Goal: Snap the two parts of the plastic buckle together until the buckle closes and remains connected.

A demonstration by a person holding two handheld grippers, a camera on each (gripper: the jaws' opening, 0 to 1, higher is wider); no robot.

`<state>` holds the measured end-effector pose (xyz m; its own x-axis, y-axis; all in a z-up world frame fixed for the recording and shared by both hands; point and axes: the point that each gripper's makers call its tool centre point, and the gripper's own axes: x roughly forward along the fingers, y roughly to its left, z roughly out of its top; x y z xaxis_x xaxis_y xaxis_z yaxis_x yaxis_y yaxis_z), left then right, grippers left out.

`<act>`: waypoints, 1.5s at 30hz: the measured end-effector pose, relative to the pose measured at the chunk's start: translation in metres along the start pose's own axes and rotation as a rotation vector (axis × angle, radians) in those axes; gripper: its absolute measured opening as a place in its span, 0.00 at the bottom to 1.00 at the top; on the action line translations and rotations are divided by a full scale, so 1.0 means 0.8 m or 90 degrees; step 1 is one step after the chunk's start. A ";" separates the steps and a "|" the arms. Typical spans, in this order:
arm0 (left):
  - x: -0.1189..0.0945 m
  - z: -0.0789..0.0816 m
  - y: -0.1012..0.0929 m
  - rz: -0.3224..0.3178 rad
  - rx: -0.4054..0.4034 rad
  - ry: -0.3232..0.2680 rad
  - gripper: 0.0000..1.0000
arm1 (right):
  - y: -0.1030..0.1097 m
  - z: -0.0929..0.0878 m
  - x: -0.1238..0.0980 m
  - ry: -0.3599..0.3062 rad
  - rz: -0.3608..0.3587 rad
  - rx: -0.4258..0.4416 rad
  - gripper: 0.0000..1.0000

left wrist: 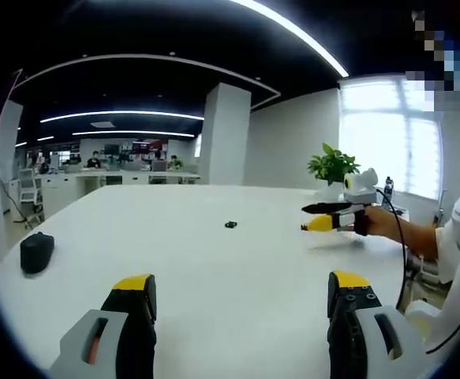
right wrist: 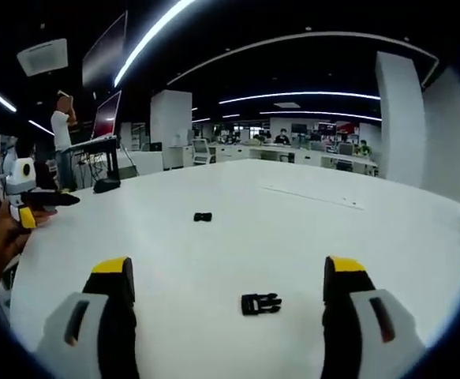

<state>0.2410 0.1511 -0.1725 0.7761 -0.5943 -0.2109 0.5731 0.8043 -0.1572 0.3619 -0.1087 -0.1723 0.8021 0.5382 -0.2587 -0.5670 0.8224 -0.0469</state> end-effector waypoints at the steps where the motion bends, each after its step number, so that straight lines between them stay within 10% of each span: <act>1: 0.001 0.001 -0.001 -0.002 0.001 0.000 0.91 | 0.000 0.001 0.000 -0.002 0.001 0.001 1.00; 45: 0.080 0.019 -0.019 -0.104 0.072 0.022 0.93 | -0.008 0.015 -0.007 -0.033 0.029 0.011 0.85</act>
<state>0.2856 0.1010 -0.1691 0.6624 -0.7148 -0.2242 0.7180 0.6912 -0.0823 0.3634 -0.1145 -0.1593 0.7848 0.5831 -0.2099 -0.5997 0.8000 -0.0198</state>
